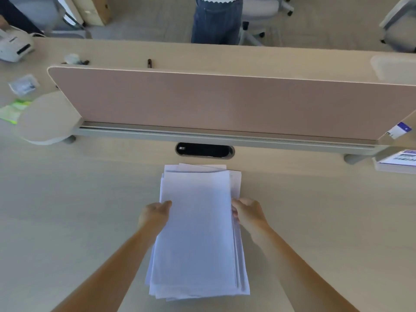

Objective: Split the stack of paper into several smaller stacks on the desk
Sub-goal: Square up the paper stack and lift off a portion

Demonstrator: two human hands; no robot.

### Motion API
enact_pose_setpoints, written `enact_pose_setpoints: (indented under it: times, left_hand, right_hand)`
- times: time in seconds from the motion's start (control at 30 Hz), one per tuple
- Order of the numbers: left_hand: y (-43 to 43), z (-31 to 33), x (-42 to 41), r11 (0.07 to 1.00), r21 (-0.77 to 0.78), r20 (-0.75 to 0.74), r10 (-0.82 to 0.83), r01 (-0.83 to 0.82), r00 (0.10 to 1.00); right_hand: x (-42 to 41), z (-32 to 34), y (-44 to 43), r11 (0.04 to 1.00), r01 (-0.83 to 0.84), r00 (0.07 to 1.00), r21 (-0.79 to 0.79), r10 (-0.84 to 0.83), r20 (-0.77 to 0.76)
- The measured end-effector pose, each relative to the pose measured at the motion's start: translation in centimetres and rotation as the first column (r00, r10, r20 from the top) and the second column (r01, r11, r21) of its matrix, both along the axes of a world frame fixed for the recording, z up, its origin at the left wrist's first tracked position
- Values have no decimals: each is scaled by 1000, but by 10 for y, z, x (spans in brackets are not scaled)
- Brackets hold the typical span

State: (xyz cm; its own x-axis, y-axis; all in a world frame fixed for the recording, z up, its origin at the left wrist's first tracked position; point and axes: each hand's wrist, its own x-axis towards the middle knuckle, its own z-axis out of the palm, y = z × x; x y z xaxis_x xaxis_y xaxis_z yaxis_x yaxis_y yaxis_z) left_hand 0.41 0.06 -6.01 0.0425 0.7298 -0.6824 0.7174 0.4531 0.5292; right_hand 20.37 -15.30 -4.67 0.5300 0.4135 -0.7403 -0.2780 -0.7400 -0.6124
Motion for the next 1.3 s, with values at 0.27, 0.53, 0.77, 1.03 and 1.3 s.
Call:
enact_pose_setpoints:
  times: [0.27, 0.53, 0.77, 1.03, 1.3]
  left_hand:
    - [2, 3, 2, 1000, 4, -39, -12, 13, 999]
    - [-1, 15, 0, 999, 33, -49, -37, 39, 998]
    - [9, 43, -6, 996, 89, 5, -21, 20, 1000]
    - [31, 118, -54, 987, -146, 379, 117, -66, 918]
    - [22, 166, -123, 967, 183, 487, 66, -176, 871]
  right_hand:
    - [-30, 9, 12, 995, -90, 993, 44, 93, -71]
    - [-46, -4, 16, 999, -39, 997, -2, 39, -70]
    - [-45, 14, 18, 964, 240, 894, 114, -174, -412]
    - [-60, 95, 27, 876, 195, 878, 442, 45, -477]
    - [-131, 155, 49, 850, -95, 985, 517, 155, -73]
